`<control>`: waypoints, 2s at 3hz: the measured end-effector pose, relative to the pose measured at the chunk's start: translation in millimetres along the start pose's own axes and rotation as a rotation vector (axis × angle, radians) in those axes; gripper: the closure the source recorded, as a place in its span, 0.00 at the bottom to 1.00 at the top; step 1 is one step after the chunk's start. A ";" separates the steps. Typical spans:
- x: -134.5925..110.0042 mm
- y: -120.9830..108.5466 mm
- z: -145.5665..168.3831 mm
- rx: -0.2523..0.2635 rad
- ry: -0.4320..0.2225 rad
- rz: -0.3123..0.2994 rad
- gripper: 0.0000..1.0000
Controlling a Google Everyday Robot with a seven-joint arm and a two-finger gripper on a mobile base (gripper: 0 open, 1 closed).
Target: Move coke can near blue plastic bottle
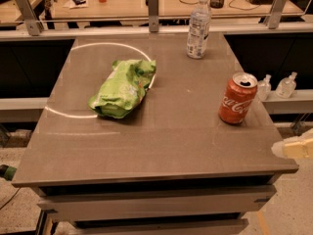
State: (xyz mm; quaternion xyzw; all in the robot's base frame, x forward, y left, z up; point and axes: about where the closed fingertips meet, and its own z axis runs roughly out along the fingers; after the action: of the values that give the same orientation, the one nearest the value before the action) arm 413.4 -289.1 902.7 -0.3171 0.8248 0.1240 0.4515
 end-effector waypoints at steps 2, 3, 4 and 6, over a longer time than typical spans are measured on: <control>7.7 -1.9 18.5 0.025 -0.120 0.030 0.00; 5.4 1.6 23.8 0.017 -0.129 0.042 0.00; -0.6 4.9 41.6 0.017 -0.176 0.064 0.00; -26.6 2.7 70.3 -0.015 -0.278 0.061 0.00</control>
Offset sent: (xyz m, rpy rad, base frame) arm 0.0122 0.0037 -0.0343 0.1218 -0.1002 -0.0615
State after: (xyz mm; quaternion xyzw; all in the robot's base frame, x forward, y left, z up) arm 468.9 -241.5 884.8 -0.2747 0.7628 0.1864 0.5549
